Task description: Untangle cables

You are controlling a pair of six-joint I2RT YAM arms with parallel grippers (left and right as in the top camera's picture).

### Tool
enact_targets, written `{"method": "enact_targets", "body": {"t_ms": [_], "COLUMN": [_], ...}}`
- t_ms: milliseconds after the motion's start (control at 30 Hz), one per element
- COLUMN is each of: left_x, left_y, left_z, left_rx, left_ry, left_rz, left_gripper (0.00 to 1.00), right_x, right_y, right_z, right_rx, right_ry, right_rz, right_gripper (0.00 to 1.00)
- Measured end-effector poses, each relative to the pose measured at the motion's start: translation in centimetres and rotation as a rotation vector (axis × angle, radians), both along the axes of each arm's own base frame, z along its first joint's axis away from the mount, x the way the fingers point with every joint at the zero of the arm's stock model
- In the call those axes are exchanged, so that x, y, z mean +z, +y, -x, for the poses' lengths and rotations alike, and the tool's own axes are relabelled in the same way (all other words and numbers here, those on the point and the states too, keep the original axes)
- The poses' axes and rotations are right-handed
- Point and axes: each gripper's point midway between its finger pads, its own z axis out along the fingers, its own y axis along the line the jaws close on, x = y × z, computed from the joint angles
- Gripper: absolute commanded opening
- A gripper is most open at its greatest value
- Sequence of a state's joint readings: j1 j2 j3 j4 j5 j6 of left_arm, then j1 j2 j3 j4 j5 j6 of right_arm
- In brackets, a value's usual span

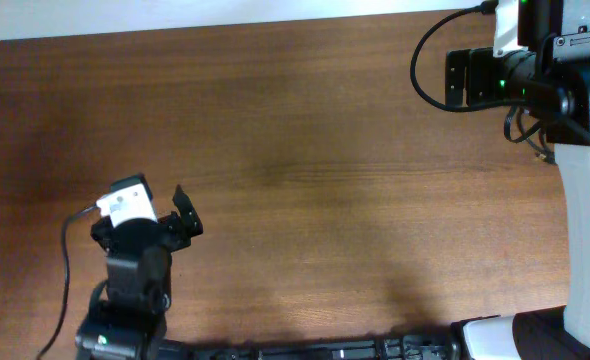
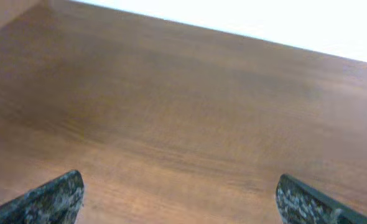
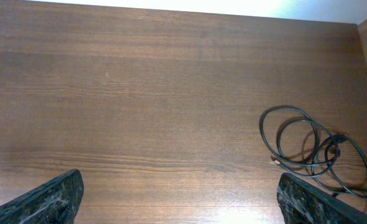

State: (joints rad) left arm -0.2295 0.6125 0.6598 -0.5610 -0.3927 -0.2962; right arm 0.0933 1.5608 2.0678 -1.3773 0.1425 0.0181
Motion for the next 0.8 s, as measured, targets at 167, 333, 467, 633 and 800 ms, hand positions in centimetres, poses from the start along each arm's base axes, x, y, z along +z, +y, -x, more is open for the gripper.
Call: {"method": "enact_targets", "body": {"t_ms": [167, 333, 467, 633, 800], "left_x": [-0.3, -0.9, -0.8, -1.2, -1.8], "left_y": [0.2, 0.4, 0.4, 0.1, 0.1], "left_z": [0.8, 1.8, 1.8, 0.6, 0.3], "left_rx": [0.0, 0.0, 0.0, 0.001, 0.0], "left_ry": [-0.119, -0.199, -0.299, -0.455, -0.575], "left_rz": [0.028, 0.047, 0.07, 0.11, 0.138], "left_gripper": [0.99, 0.99, 0.99, 0.99, 0.99], "right_x": [0.0, 0.0, 0.0, 0.0, 0.0], "right_y": [0.0, 0.0, 0.0, 0.0, 0.0], "right_z": [0.0, 0.0, 0.0, 0.0, 0.0], "right_rx": [0.0, 0.0, 0.0, 0.0, 0.0], "right_ry": [0.0, 0.0, 0.0, 0.0, 0.0], "right_rz": [0.0, 0.0, 0.0, 0.0, 0.0], "right_gripper": [0.99, 0.99, 0.99, 0.99, 0.99]}}
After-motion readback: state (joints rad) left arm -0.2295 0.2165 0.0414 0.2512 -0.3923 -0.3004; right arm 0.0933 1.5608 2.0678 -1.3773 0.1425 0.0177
